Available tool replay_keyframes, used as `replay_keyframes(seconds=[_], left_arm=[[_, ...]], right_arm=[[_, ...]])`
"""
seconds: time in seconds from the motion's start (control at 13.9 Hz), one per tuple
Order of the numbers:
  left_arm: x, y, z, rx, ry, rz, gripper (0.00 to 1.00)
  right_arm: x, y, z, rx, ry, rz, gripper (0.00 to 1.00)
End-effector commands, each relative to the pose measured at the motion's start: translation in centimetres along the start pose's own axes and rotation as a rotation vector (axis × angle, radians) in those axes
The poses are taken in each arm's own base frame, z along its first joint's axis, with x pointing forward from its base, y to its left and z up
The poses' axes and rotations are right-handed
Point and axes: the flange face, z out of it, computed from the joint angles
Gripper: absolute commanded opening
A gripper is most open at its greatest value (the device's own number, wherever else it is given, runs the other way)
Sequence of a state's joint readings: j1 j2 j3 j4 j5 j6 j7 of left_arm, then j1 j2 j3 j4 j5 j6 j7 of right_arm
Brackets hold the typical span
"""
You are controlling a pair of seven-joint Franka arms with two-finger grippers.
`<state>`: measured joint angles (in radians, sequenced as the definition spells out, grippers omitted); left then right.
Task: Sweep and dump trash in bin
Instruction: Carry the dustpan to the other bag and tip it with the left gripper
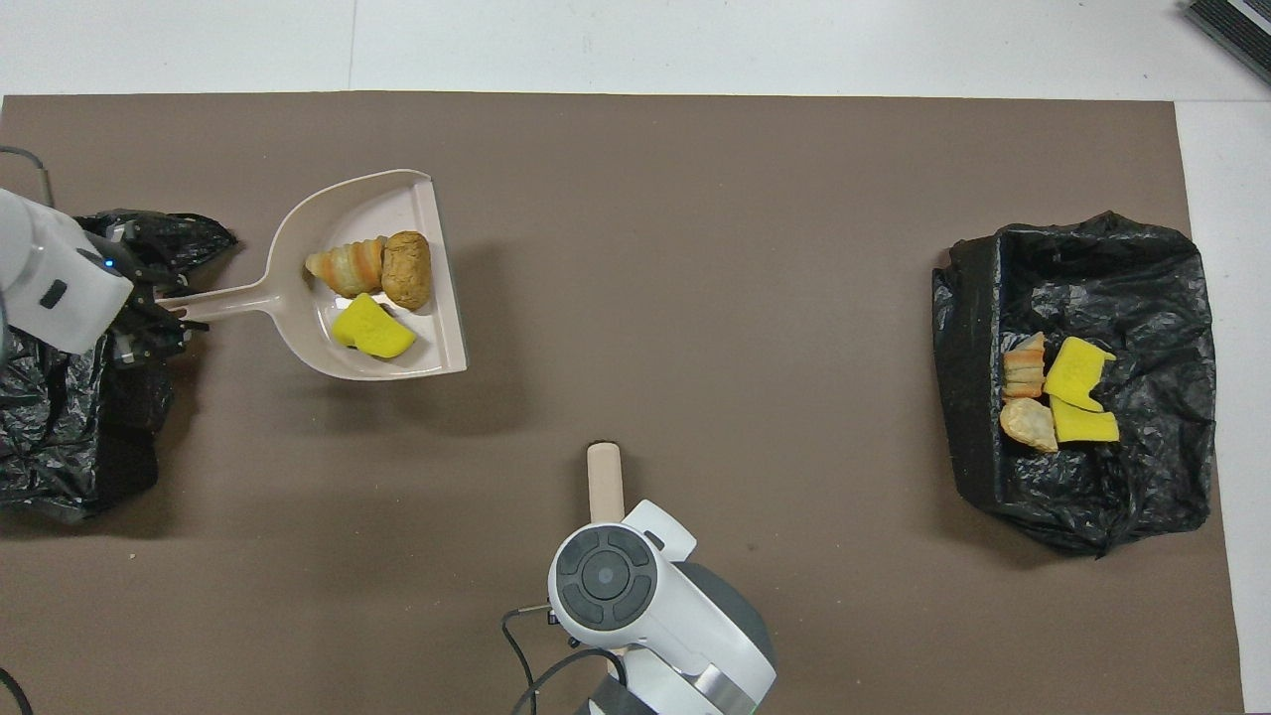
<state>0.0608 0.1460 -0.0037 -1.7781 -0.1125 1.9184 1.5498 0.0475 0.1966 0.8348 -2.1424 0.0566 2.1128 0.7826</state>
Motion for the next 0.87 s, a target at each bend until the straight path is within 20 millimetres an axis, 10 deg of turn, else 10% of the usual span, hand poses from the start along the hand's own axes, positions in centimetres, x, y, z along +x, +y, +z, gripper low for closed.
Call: replay_keyframes(seconds=[0.0,0.14,0.43,0.79], left_arm=[[-4.8,-0.7,-2.1,-0.018,0.04,0.056,0.0],[-8.1,-0.3,-2.5,-0.045,0.036,0.104,0.0],[-16.7,0.4,-4.8,-0.02,0.028,0.152,0.0],[-25.7,0.9,-7.2,-0.02,-0.067,0.125,0.0]], right_arm=[[0.6,-0.1,-0.3,0.008,0.006,0.011,0.04],[0.9,0.2,-0.3,0.005,-0.007,-0.003,1.0],[2.3,1.2,-3.2,0.024,0.051,-0.002,1.0],[4.9,7.9,-12.0,0.018,0.216,0.153,1.0]])
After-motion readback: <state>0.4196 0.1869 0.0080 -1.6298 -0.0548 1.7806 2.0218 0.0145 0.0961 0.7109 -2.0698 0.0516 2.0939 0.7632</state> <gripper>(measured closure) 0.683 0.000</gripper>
